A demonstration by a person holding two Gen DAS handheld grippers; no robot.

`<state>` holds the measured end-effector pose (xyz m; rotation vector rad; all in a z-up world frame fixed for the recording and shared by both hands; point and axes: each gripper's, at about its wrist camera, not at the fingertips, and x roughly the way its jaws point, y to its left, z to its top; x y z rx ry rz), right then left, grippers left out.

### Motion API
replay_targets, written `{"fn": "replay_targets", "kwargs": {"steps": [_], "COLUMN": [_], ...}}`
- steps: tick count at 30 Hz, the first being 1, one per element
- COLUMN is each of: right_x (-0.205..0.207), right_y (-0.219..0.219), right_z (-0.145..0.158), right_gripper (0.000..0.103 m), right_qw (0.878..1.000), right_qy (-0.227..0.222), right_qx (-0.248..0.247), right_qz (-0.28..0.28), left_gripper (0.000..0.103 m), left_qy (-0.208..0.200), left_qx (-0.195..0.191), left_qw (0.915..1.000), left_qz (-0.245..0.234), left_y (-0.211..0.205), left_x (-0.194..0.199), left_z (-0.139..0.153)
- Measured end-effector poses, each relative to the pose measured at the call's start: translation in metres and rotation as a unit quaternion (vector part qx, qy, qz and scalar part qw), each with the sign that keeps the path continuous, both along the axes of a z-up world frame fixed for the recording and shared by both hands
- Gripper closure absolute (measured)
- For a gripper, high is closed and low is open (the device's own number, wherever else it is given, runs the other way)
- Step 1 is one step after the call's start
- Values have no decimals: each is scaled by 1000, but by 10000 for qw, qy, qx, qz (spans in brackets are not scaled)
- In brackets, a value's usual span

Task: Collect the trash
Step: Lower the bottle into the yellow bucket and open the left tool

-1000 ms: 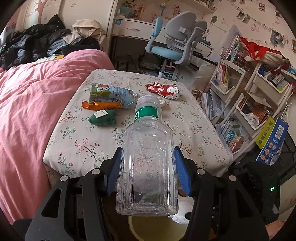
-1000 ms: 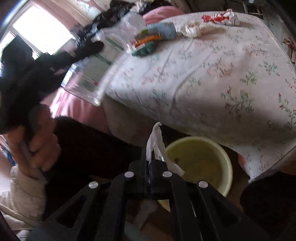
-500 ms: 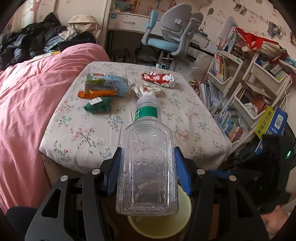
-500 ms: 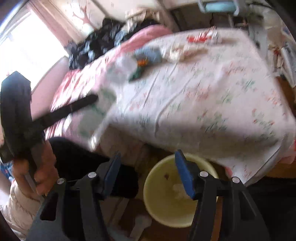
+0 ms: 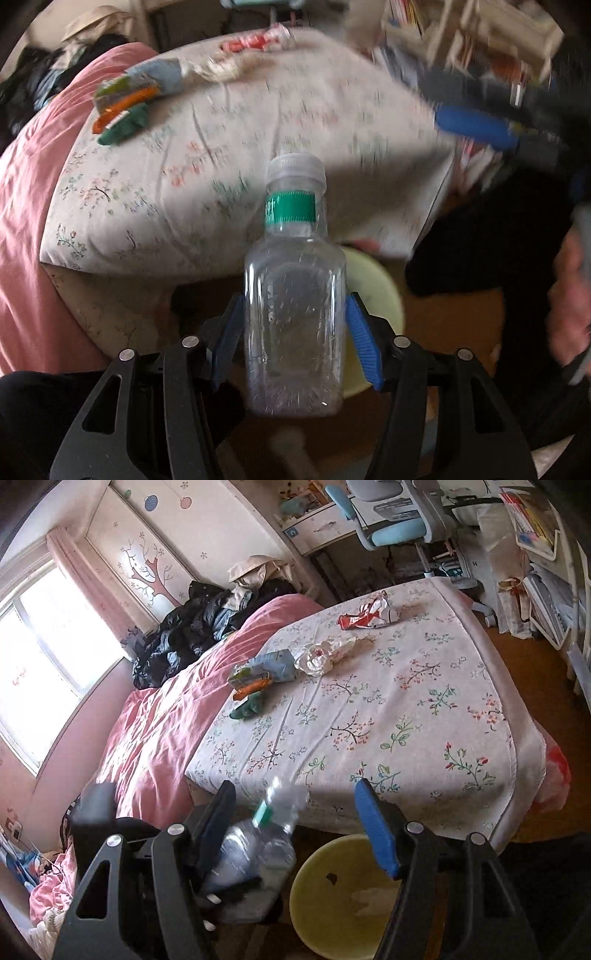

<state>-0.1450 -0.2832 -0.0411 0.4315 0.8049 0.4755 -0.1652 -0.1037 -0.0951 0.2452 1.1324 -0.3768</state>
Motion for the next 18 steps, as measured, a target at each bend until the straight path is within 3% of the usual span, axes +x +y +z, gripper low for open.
{"fn": "replay_targets", "kwargs": {"steps": [7,10,14,18], "right_x": [-3,-3,-5,-5], "right_y": [-1,0,4,8], "right_z": [1,1,1,3], "right_gripper": [37,37,37,37], "right_qw": [10000,10000,9999,9996], "right_qy": [-1,-16,-56,-123], "right_qx": [3,-18,-119,-242], "right_qz": [18,28,58,100], "left_gripper": [43,40,29,28], "left_qy": [-164,-540,-1293,-1491], "left_qx": [-106,-322,-574,-749], "left_qw": [9997,9973,9858,9752], "left_qz": [160,367,900,1455], "left_y": [8,17,38,58], "left_x": [4,5,5,11], "left_z": [8,24,48,56]}}
